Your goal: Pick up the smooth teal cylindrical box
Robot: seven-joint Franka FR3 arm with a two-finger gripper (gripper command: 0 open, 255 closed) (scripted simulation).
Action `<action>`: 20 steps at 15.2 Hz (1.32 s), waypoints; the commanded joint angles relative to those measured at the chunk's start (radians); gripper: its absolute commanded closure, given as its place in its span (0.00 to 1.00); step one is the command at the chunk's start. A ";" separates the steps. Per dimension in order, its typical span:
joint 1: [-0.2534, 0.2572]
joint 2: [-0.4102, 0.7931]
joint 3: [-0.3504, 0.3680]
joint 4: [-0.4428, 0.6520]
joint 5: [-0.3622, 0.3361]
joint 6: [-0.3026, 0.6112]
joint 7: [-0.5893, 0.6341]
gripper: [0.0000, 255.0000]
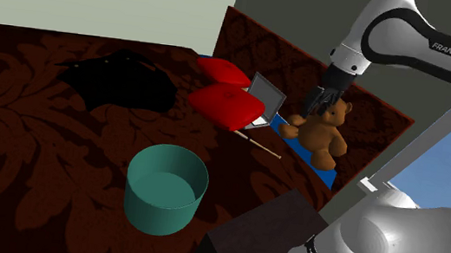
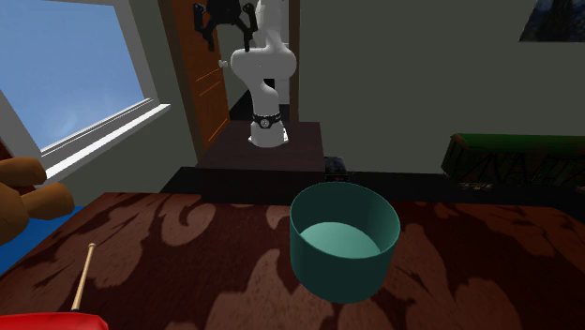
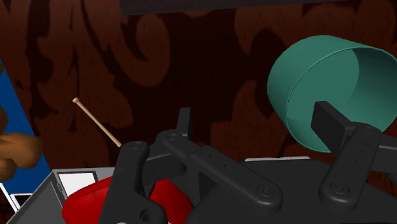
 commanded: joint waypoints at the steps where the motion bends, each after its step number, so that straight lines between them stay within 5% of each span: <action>1: 0.000 0.000 0.000 0.000 0.000 0.000 0.000 0.00; 10: 0.044 0.124 0.082 -0.183 0.054 0.304 0.099 0.00; 20: 0.090 0.427 0.179 -0.251 0.093 0.674 0.211 0.00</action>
